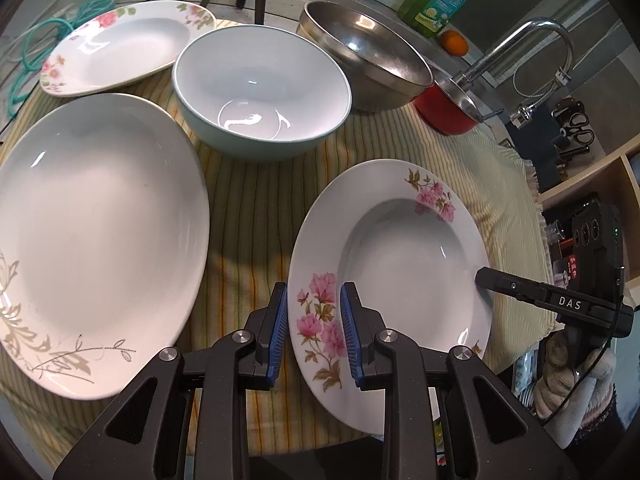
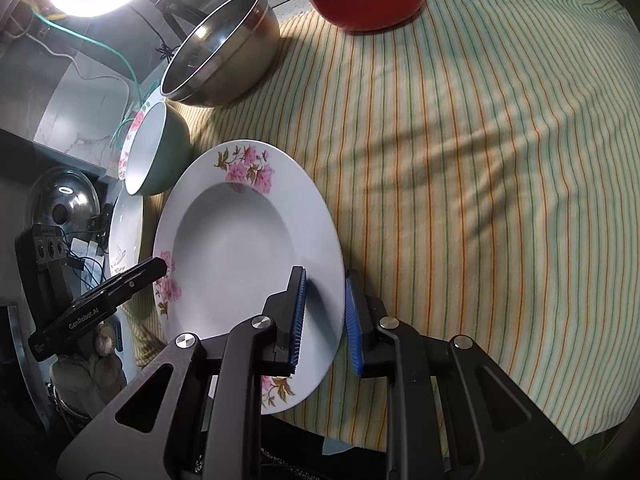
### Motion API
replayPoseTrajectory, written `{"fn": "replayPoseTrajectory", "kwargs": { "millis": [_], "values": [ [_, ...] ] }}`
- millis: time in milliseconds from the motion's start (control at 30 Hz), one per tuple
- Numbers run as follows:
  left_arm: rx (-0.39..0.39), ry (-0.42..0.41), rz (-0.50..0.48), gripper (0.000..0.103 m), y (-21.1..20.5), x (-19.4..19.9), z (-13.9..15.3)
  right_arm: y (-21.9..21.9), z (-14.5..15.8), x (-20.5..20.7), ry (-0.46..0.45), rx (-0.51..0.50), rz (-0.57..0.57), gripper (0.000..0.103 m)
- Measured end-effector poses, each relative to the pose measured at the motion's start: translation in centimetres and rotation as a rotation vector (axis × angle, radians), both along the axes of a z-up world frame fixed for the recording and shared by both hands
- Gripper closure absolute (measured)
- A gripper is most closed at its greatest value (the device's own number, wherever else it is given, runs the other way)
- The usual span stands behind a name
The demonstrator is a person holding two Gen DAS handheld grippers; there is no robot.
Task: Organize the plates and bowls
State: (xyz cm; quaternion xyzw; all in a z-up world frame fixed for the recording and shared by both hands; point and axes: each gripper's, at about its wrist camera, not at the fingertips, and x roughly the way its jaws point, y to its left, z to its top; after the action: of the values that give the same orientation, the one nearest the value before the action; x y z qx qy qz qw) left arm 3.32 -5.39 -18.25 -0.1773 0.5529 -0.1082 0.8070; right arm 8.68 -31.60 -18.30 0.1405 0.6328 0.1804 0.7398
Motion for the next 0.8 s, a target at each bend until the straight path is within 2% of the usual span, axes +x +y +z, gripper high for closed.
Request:
{"fn": "replayPoseTrajectory", "kwargs": {
  "millis": [800],
  "values": [
    [0.020,-0.020,0.006,0.079,-0.2,-1.3,0.0,1.4,0.0,-0.6,0.006,-0.052,0.064,0.080]
  ]
}}
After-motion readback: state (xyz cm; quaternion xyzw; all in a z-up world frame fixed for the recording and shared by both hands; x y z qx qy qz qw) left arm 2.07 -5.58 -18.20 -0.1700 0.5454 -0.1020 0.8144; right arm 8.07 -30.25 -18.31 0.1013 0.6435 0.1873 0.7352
